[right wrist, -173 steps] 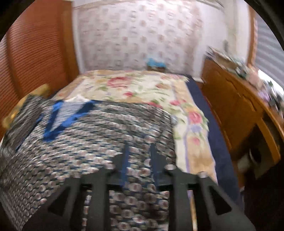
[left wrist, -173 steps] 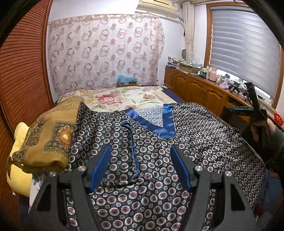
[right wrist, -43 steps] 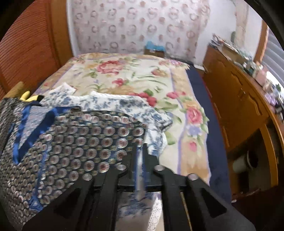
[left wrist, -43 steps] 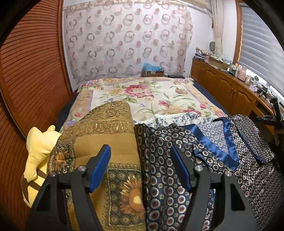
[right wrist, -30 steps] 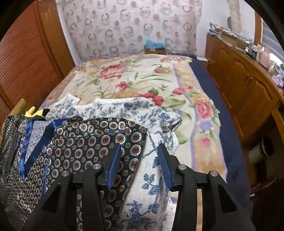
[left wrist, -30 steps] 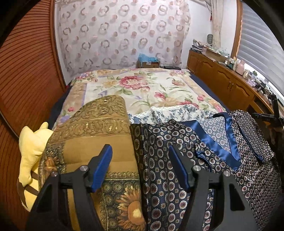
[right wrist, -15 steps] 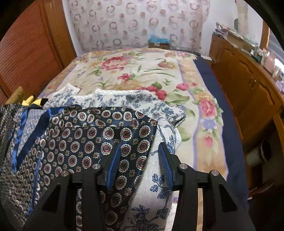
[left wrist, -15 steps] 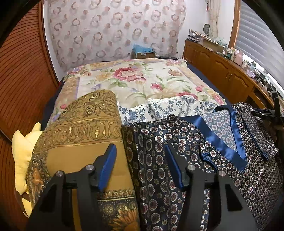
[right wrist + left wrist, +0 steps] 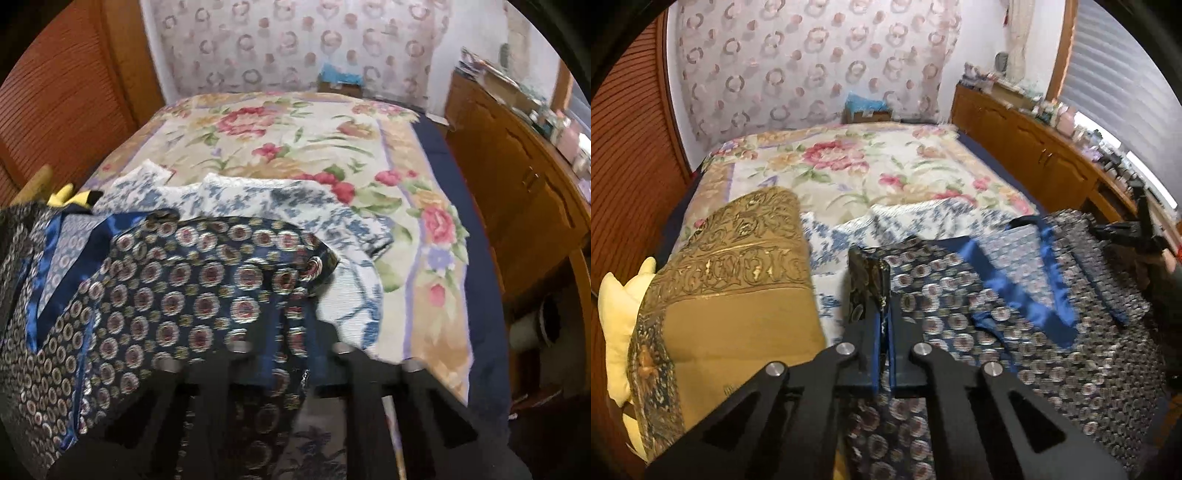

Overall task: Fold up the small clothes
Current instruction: 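Grasp the navy robe's collar with both grippers and lift it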

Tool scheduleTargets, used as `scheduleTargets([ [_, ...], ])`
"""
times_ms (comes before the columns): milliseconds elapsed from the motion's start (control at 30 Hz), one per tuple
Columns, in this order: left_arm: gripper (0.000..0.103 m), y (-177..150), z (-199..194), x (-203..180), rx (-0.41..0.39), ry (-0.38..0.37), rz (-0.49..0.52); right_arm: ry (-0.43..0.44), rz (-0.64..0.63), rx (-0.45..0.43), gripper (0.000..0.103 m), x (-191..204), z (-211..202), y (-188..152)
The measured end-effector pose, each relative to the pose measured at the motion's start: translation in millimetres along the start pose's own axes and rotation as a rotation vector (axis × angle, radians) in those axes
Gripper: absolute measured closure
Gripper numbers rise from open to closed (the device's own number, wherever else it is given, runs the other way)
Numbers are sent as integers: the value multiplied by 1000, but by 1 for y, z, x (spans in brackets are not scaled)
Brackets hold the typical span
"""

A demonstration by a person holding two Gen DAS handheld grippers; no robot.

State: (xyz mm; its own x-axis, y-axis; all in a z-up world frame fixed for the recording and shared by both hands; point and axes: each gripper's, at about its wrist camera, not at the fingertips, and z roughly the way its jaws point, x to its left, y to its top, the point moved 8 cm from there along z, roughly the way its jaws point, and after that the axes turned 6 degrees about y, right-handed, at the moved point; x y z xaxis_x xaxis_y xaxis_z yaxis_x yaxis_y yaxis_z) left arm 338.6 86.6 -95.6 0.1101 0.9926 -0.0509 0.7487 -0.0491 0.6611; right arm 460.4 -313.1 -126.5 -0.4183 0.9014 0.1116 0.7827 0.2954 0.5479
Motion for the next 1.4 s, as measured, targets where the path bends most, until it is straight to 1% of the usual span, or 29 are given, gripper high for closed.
scheduleTargets([
  [167, 103, 0, -46, -17, -95, -39, -12, 34, -31, -120, 103, 30, -43, 9],
  [233, 103, -2, -65, -22, -131, -52, -17, 25, -40, -144, 103, 41, -62, 10],
  [267, 103, -5, -77, -24, -154, -59, -21, 37, -48, -168, 103, 48, -76, 9],
  [400, 103, -15, -105, -26, -199, -66, -25, 45, -73, -226, 103, 64, -112, 4],
  [533, 103, -33, -132, -24, -242, -62, -35, 60, -89, -282, 103, 79, -147, -16],
  [700, 103, -61, -160, -16, -287, -46, -48, 71, -100, -319, 103, 94, -179, -56],
  [833, 103, -89, -173, -12, -303, -35, -57, 68, -96, -327, 103, 102, -192, -93],
  [900, 103, -103, -179, -12, -304, -37, -67, 41, -83, -334, 103, 102, -196, -113],
  [967, 103, -120, -185, -9, -305, -38, -80, 44, -71, -325, 103, 103, -199, -130],
  [1067, 103, -140, -195, -6, -312, -28, -90, 29, -45, -317, 103, 100, -205, -157],
  [1167, 103, -156, -207, 0, -308, -22, -112, 34, 1, -292, 103, 97, -208, -188],
  [1267, 103, -168, -222, 5, -314, -9, -109, 24, 9, -260, 103, 97, -211, -209],
  [1400, 103, -189, -236, 11, -310, 11, -116, 2, 9, -240, 103, 94, -223, -225],
])
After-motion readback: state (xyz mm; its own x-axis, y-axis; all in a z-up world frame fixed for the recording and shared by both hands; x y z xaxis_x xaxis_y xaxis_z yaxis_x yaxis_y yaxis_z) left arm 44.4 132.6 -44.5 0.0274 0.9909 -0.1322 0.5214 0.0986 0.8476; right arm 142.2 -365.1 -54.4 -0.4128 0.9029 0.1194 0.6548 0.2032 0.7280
